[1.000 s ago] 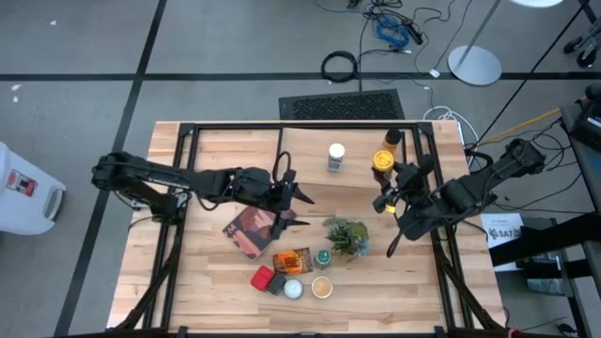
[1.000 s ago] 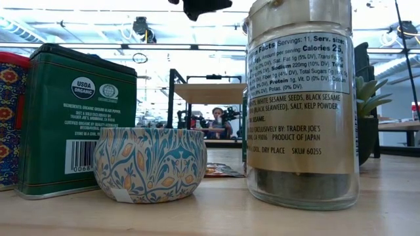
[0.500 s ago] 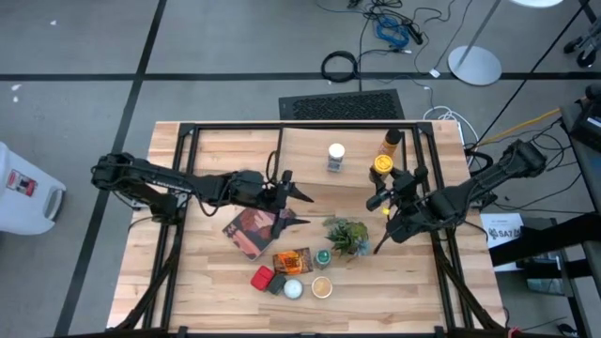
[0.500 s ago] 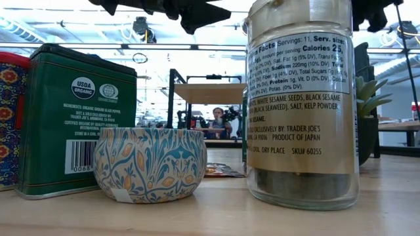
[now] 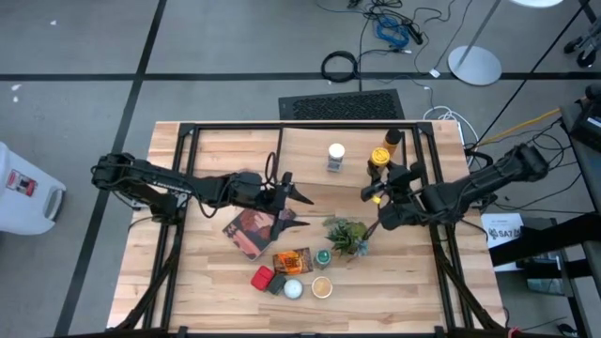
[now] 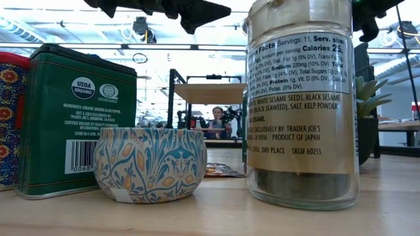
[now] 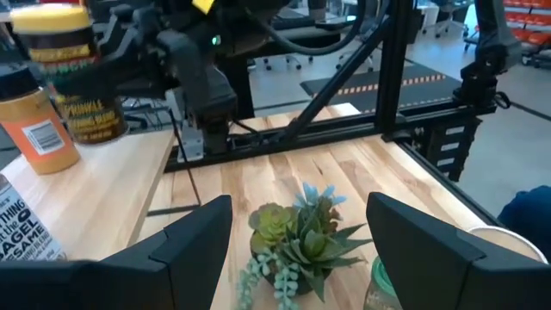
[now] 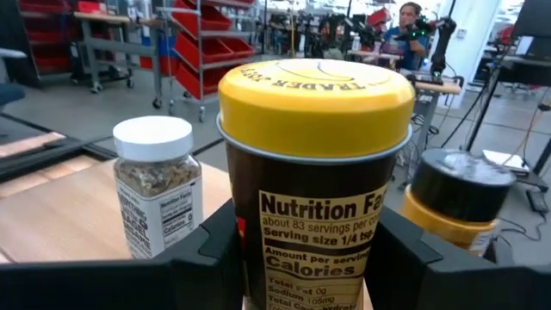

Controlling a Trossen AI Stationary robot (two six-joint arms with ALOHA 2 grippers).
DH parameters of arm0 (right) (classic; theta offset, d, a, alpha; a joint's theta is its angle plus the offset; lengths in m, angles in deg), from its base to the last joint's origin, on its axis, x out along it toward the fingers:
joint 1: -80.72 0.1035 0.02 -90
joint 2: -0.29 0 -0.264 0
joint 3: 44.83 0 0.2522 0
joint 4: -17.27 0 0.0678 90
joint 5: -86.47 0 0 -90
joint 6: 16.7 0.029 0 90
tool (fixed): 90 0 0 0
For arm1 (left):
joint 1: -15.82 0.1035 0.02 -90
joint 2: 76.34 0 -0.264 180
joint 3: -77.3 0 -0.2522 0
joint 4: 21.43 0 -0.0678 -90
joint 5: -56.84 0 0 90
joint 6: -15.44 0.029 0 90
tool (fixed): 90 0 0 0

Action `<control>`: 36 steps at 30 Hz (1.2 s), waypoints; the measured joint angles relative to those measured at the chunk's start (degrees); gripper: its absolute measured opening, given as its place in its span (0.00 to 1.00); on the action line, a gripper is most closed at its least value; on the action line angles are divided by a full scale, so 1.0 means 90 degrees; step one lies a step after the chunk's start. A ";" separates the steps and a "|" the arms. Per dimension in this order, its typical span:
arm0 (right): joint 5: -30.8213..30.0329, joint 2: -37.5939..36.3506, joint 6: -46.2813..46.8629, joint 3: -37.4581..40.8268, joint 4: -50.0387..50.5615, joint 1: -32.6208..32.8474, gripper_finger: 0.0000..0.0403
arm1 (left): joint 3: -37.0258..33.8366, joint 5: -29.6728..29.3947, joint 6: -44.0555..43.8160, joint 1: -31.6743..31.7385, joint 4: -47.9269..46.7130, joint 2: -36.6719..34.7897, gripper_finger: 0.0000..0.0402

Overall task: Shelf spices
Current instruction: Put the yellow seasoning bottle on the shelf

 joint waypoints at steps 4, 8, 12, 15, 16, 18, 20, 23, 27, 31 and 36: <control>0.0291 0.0264 -0.0261 0.0000 -0.0392 -0.0335 0.39 | 0.0000 0.0024 0.0002 -0.0007 0.0001 0.0000 0.69; 0.0314 0.0509 -0.0144 -0.0002 -0.0483 -0.0545 0.39 | 0.0000 0.0041 0.0007 -0.0063 -0.0004 0.0000 0.69; 0.0324 0.0752 0.0099 0.0068 -0.0603 -0.0711 0.39 | 0.0000 0.0042 0.0071 -0.0128 -0.0013 0.0000 0.69; 0.0455 0.0880 0.0185 0.0202 -0.0874 -0.0843 0.39 | 0.0000 0.0046 0.0075 -0.0129 -0.0023 0.0000 0.69; 0.0489 0.0914 0.0187 0.0267 -0.0986 -0.0861 0.40 | 0.0000 0.0044 0.0075 -0.0129 -0.0021 0.0000 0.69; 0.0452 0.0947 0.0188 0.0400 -0.1251 -0.0880 0.40 | 0.0000 0.0045 0.0075 -0.0129 -0.0027 0.0000 0.69; 0.0430 0.0935 0.0183 0.0502 -0.1491 -0.0892 0.40 | 0.0000 0.0045 0.0075 -0.0129 -0.0041 0.0001 0.69; 0.0385 0.0935 0.0171 0.0559 -0.1594 -0.0893 0.41 | 0.0000 0.0088 0.0081 -0.0129 -0.0050 0.0000 0.69; 0.0384 0.0935 -0.0055 0.0561 -0.1603 -0.0891 0.43 | 0.0000 0.0102 0.0117 -0.0127 -0.0050 0.0000 0.69; 0.0321 0.0937 -0.0148 0.0571 -0.1610 -0.0857 0.51 | 0.0000 0.0102 0.0117 -0.0126 -0.0064 0.0000 0.69; 0.0304 0.0940 -0.0155 0.0576 -0.1661 -0.0830 0.61 | 0.0000 0.0107 0.0117 -0.0126 -0.0105 0.0000 0.69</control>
